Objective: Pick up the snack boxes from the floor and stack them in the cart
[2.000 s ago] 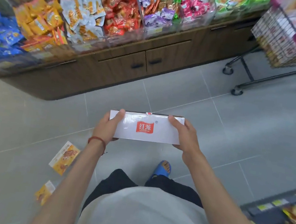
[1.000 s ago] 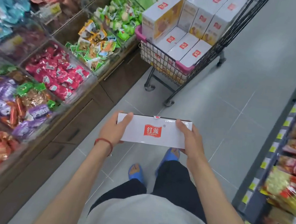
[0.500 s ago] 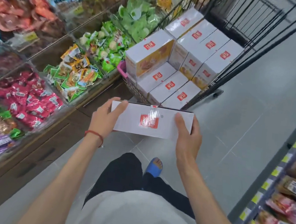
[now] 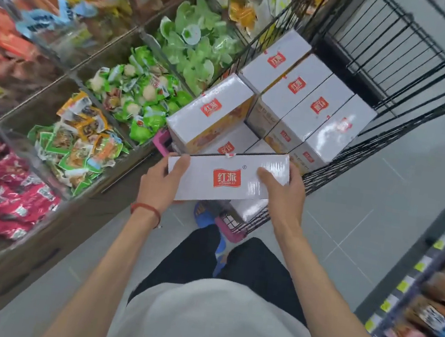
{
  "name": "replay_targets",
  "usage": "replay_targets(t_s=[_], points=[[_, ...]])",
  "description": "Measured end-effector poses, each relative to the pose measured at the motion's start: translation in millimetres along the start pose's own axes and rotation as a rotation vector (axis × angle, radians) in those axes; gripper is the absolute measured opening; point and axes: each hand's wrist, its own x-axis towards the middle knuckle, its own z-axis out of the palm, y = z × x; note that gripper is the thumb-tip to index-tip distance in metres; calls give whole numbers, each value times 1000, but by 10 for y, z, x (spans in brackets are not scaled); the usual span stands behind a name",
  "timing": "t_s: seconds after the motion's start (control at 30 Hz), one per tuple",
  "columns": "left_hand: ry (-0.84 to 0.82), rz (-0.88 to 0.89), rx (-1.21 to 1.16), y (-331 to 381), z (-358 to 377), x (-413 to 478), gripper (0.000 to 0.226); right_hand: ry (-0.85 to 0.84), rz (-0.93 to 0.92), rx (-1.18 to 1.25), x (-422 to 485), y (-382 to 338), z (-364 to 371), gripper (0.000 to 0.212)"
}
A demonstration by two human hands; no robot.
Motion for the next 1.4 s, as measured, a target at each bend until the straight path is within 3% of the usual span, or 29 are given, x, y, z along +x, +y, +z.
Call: replay_targets(t_s=[0.3,0.37,0.47,0.63,0.87,1.03,1.2,1.4], points=[[14,-95,7,232,199,425,40,-158,-24,-254,844,-351,145,74],[49,-154,-29,277,276,429,32,-218,-24,-297,992,-443,162,71],[105,-225,-96,331,457,419,23,-317,-32,-338,1232,-579,164,50],[161,-352,-269,405,704,472,18,-464,-100,-466,1602,-753,183,43],[195,-497,-529,322,855,647,45,-584,-112,-617,1925,-845,423,67],[255,-529,-519,235,888,736,41,-498,-164,-761,1953,-745,585,74],[267,-486,-505,219,916,743,23,-378,-199,-698,1860,-655,641,73],[280,-474,-532,239,969,743,24,-245,-332,-692,1672,-485,608,51]])
